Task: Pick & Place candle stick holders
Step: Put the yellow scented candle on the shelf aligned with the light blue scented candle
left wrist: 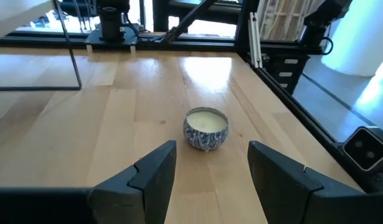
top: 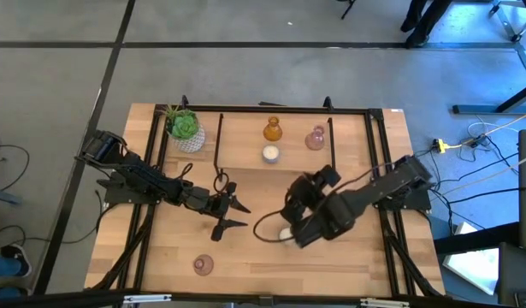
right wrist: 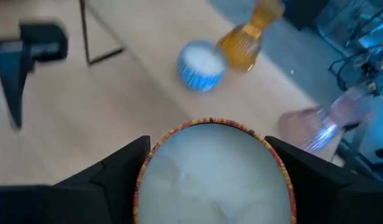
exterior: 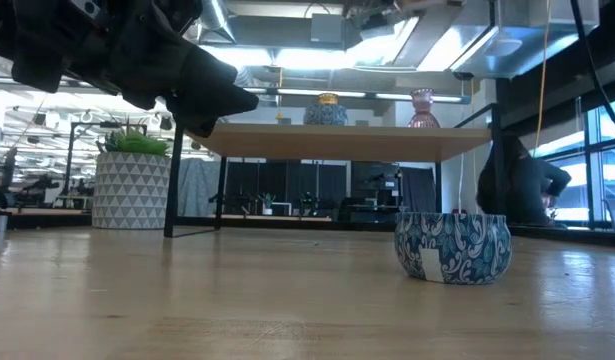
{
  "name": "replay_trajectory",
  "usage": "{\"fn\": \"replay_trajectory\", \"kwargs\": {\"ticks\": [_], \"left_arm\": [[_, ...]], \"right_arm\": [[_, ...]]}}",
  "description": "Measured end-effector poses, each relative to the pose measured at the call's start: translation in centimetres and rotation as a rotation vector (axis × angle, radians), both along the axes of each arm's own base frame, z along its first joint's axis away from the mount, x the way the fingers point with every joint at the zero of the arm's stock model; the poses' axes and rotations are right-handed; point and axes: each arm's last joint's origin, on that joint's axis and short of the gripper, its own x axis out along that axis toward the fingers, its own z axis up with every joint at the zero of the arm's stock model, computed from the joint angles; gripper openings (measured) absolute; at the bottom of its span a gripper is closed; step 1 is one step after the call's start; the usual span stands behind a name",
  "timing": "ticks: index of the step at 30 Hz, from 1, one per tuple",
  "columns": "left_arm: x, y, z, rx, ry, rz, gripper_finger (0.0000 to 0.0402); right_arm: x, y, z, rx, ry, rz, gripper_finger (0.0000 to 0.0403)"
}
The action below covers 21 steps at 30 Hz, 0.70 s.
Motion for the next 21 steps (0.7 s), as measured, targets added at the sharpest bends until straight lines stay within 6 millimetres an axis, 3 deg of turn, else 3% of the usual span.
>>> {"fn": "replay_trajectory", "kwargs": {"ticks": [3,6,15,21], "left_arm": [[0.0,0.0,0.0,-0.005,0.001,-0.015,0.0196],[0.0,0.0,0.0,-0.011,0.002,-0.015,0.0196],[0.0,0.0,0.0,-0.012,0.002,-0.014,0.0196],[0.0,-0.1,0.0,-0.011,0.004,-0.016,0.0196]], "right_arm": [[-0.8,-1.2,1.4,-0.023,-0.035,-0.003,0.0291],[-1.3,-2.3,1.6,-0.024,-0.034,-0.028,0.0291],[-1.3,-6.6,-2.5,0.073,0.09,-0.103,0.0291],[-3.1,-8.9,-3.4,0.132,-0.02,-0.071,0.0291]]}}
